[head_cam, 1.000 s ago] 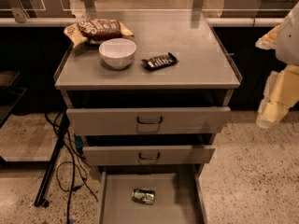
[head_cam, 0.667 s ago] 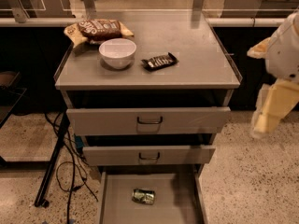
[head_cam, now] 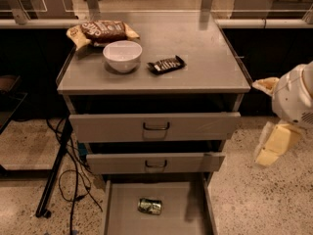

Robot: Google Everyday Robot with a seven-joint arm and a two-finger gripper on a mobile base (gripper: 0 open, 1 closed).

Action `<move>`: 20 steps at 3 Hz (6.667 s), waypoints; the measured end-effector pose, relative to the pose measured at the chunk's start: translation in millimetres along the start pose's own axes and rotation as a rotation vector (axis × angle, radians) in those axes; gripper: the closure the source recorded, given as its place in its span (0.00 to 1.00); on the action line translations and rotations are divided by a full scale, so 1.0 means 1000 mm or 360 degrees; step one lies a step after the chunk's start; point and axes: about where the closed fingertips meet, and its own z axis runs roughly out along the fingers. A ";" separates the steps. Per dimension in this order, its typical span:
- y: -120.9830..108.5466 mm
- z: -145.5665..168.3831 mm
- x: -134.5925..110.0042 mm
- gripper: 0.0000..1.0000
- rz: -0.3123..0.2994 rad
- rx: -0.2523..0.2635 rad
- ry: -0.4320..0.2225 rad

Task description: Pick green can from bottom drawer and place on counter

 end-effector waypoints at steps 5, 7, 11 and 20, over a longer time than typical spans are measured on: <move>0.023 0.205 0.062 0.00 0.0014 -0.0189 -0.0376; 0.033 0.205 0.062 0.00 0.0020 -0.0196 -0.0407; 0.085 0.341 0.095 0.00 0.0066 -0.0061 -0.0689; 0.156 0.639 0.060 0.00 0.0403 -0.0386 -0.0766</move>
Offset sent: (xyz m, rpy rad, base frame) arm -0.0035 0.0030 -0.0383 0.0621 -0.0026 -0.0073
